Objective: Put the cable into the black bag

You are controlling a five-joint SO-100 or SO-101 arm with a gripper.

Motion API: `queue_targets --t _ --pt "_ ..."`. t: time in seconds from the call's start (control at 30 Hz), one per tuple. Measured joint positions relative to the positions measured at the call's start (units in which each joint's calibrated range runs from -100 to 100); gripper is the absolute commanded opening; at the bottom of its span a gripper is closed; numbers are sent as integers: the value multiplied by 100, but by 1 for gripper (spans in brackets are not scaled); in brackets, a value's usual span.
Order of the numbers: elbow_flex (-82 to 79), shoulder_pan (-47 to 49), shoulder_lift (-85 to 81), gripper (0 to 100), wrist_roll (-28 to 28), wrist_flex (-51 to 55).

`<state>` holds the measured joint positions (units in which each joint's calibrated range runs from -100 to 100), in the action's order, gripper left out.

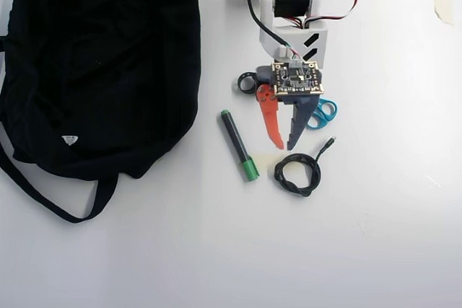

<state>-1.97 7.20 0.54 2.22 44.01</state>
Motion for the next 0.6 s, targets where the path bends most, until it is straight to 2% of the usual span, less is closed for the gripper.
queue_targets --t 0.6 --pt "212 0 -8 2 0 2404"
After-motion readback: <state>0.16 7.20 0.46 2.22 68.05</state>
